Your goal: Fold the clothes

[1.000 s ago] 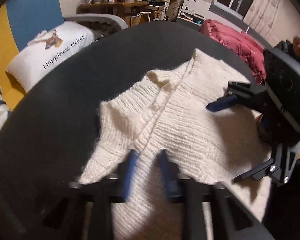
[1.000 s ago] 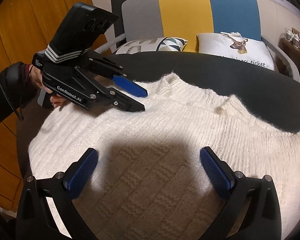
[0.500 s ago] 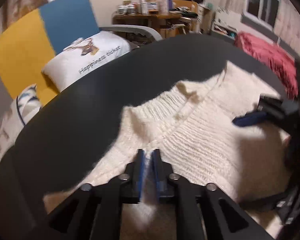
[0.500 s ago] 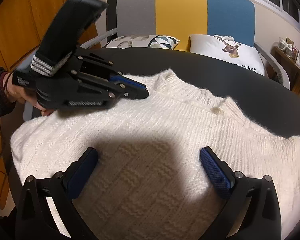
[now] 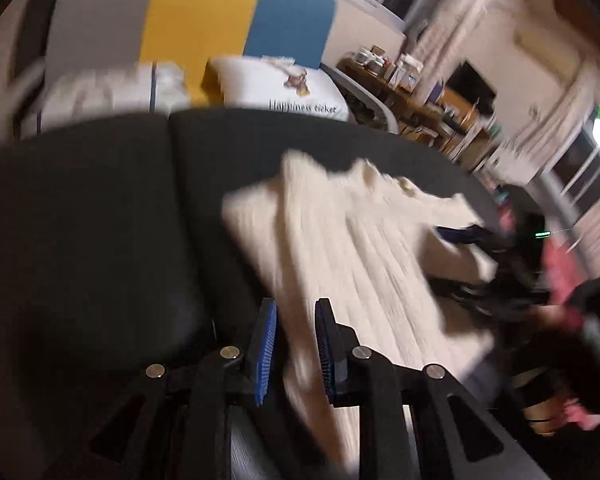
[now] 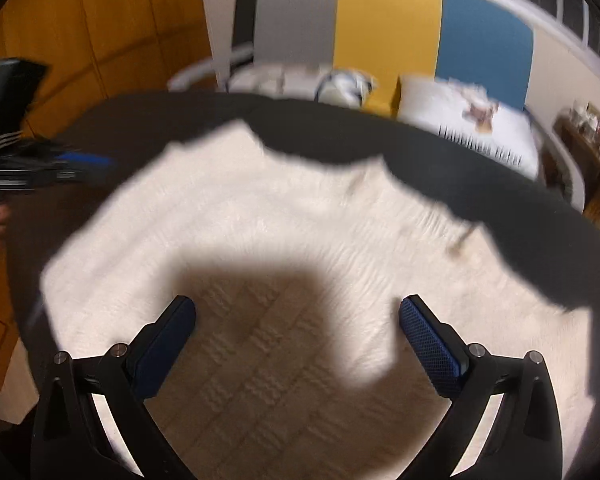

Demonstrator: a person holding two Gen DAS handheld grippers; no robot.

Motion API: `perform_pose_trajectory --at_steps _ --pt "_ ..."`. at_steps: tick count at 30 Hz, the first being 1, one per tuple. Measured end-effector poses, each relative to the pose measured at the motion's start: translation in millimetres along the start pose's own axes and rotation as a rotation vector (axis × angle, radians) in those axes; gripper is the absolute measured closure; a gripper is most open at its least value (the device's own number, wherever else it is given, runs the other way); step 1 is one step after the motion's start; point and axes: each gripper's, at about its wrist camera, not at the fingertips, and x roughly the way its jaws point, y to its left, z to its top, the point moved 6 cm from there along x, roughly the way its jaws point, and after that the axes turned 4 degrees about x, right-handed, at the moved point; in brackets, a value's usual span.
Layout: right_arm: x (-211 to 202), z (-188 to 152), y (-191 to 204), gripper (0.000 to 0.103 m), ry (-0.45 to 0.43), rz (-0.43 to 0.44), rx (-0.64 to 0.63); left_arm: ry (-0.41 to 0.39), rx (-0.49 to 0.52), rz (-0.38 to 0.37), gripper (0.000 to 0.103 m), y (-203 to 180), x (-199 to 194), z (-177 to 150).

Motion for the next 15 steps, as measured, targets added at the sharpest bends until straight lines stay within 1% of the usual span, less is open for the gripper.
perform_pose_trajectory --at_steps 1,2,5,7,8,10,11,13,15 --pt "5 -5 -1 0.000 -0.014 0.006 0.010 0.010 -0.015 -0.063 0.081 0 -1 -12" --pt "6 -6 -2 0.000 -0.022 0.018 0.023 0.014 -0.024 -0.102 0.080 0 -1 -20" --pt "2 -6 -7 0.000 -0.032 0.060 0.056 0.024 -0.015 -0.175 0.079 -4 4 -32" --pt "1 -6 -7 0.000 -0.029 0.064 0.058 0.026 -0.013 -0.224 0.079 -4 5 -38" --pt "1 -6 -6 0.000 -0.028 0.063 0.057 0.023 -0.015 -0.263 0.078 -3 3 -37" --pt "1 -6 -4 0.000 -0.025 0.064 0.055 0.023 0.004 -0.317 0.077 -3 1 -38" --pt "1 -5 -4 0.000 -0.024 0.063 0.055 0.030 0.015 -0.337 0.077 -4 1 -39" --pt "1 -5 -4 0.000 -0.020 0.060 0.052 0.058 0.041 -0.328 0.076 -3 6 -39" --pt "3 -5 -4 0.000 -0.007 0.049 0.038 0.071 0.025 -0.332 0.076 7 9 -38"
